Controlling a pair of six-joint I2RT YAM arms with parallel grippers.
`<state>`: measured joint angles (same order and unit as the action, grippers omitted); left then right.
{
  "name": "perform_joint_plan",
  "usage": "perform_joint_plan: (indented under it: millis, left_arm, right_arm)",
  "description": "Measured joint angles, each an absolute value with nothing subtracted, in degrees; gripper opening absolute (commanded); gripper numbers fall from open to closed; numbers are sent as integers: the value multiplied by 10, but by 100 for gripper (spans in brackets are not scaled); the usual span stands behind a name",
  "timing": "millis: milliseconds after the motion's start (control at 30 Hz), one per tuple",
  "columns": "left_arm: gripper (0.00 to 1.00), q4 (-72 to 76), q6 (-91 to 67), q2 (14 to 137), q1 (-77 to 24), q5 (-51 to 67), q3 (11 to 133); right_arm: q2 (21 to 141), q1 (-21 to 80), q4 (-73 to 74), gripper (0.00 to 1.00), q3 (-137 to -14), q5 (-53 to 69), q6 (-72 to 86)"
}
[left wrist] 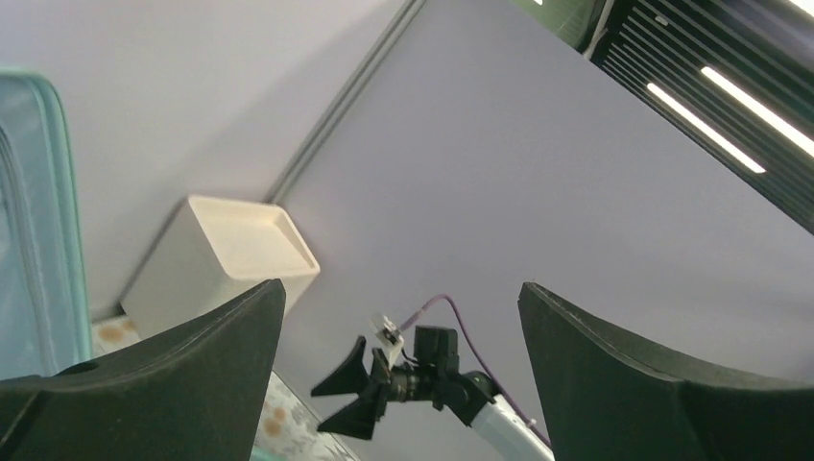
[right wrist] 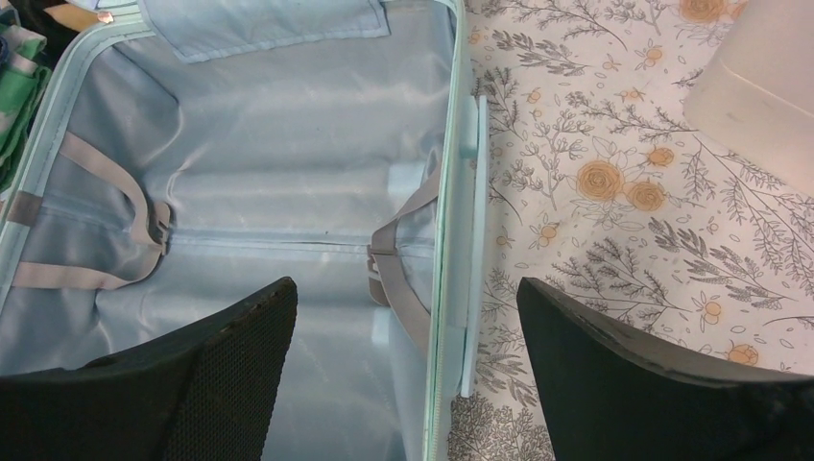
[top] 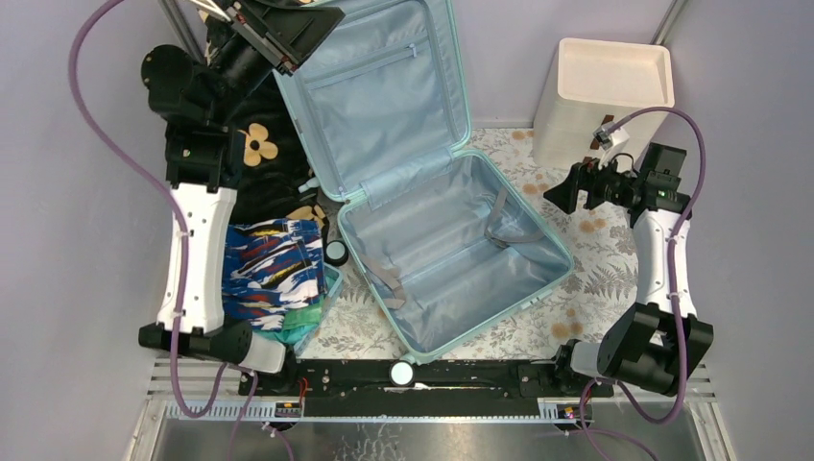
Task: Open, take out, and arrange the luggage
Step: Place the clothes in the bin, then reset both arms
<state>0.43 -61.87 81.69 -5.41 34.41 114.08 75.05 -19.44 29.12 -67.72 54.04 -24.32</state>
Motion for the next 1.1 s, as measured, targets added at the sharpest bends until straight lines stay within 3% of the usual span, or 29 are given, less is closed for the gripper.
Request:
perform_joint_plan:
  millis: [267,667,733,967,1100]
  left_arm:
    - [99,3,-672,875,-49,412,1147]
    - [99,40,-690,823,-31,419,1139]
    - [99,67,-682,787,-33,412,1072]
    - [99,246,-635,680,-39,455,730]
    - [99,224,-537,662,-67,467,634]
  right_arm:
    - [773,-206,279,92,-680,541,-239]
    - [783,-253,245,95,-672,541,-231]
    - [787,-258,239,99,-673,539,-225]
    - [797,-261,128,99,-681,485,-166]
    - [839,-262,80,82,-716,476,-136]
